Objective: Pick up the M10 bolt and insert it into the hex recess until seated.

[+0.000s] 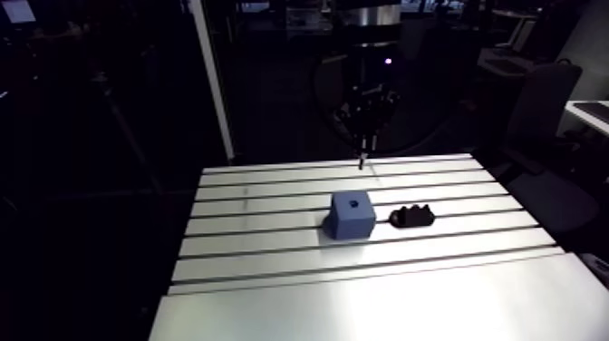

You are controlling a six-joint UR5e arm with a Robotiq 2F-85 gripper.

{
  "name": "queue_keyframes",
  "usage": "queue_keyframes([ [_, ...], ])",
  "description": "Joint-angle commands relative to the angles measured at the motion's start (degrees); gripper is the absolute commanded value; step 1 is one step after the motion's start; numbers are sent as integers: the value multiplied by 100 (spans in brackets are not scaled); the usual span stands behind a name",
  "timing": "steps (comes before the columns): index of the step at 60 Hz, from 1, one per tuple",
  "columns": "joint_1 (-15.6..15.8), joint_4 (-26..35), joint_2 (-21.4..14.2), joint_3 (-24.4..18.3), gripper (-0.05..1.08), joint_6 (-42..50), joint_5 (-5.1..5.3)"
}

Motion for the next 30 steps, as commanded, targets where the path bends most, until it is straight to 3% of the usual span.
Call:
queue_keyframes([
  [1, 4, -256, 26, 163, 103, -78, -15],
  [30, -4, -592, 26, 439, 105, -129, 1],
])
